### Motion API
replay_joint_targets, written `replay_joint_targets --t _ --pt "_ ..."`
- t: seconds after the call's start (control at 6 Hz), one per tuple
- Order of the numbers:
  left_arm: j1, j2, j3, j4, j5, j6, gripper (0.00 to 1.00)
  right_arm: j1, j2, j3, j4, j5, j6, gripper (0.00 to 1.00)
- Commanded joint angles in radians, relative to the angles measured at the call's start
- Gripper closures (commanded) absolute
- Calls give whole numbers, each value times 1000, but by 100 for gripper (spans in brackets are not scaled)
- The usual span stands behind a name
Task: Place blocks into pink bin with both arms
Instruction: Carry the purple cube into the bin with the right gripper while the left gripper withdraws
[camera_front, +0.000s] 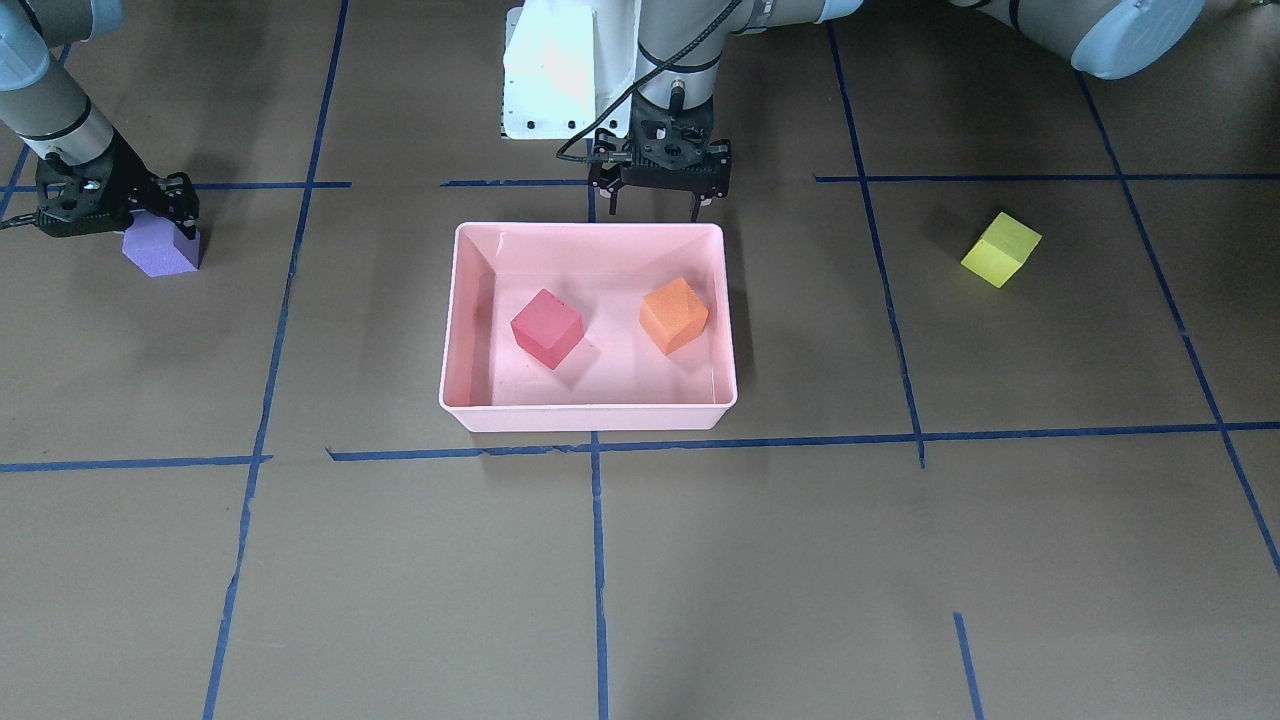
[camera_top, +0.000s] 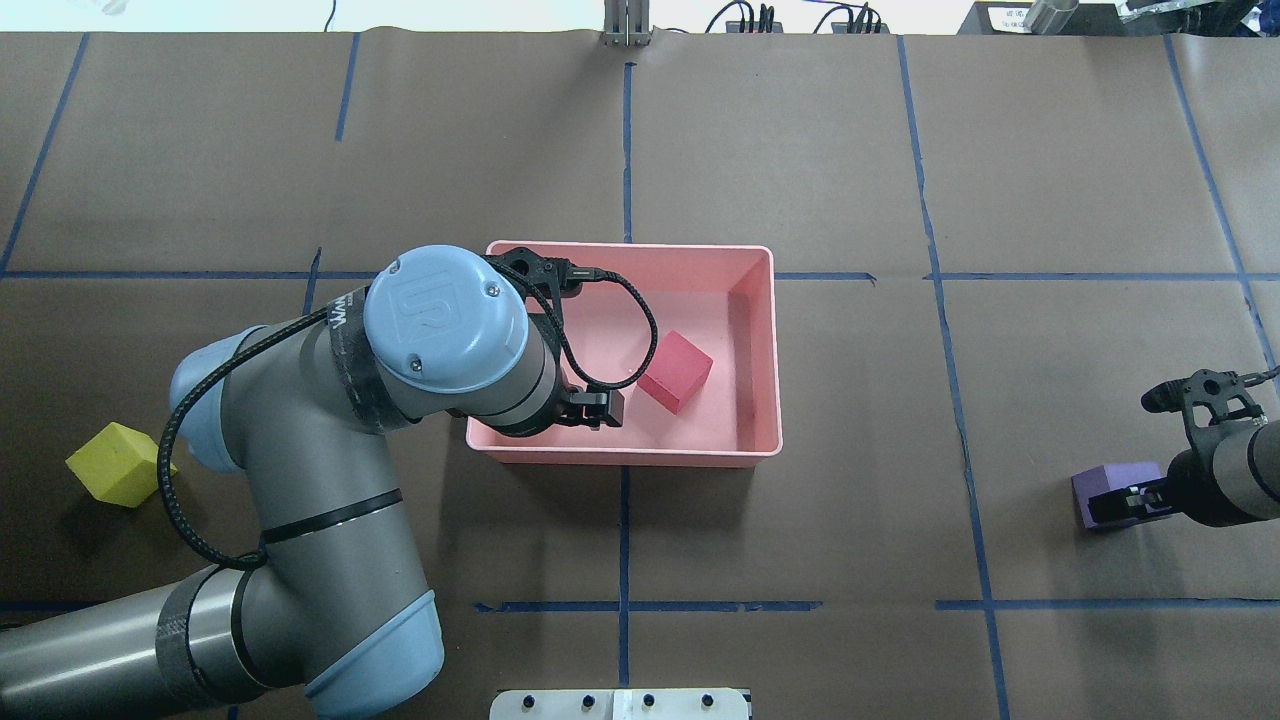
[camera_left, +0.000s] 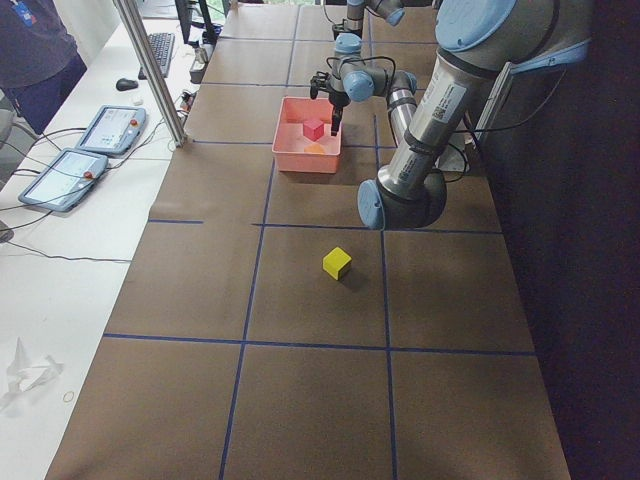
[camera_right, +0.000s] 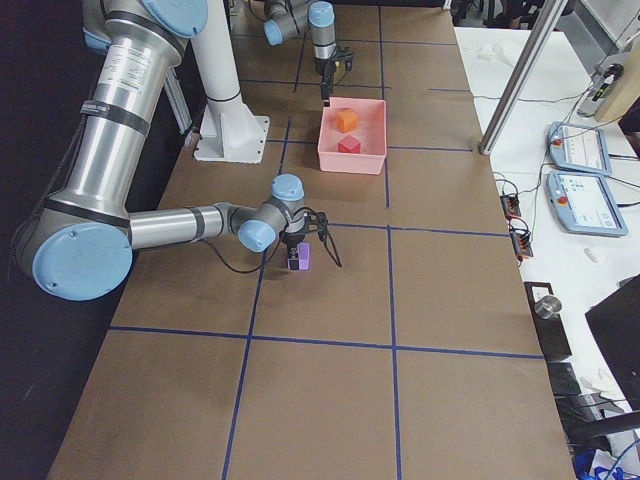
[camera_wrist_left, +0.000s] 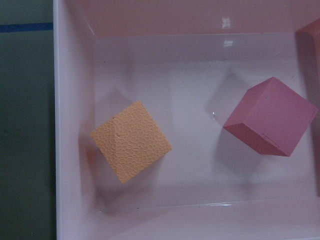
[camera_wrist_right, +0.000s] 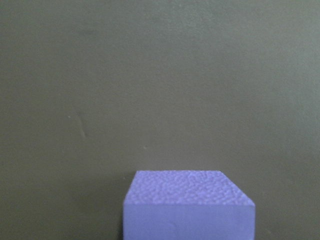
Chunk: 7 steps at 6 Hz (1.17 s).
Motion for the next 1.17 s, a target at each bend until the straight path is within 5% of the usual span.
replay_joint_targets --t 0.0,0.33,0.5,1.0 --pt "-44 12 -18 8 -78 104 0 0 29 48 0 4 -1 75" --pt "-144 128 -96 8 -161 321 0 17 139 86 -41 11 11 78" --pt "-195 179 -107 7 -216 429 0 21 246 127 -202 11 16 78" --pt "-368 346 -110 -13 -293 735 0 12 837 135 -909 11 162 78"
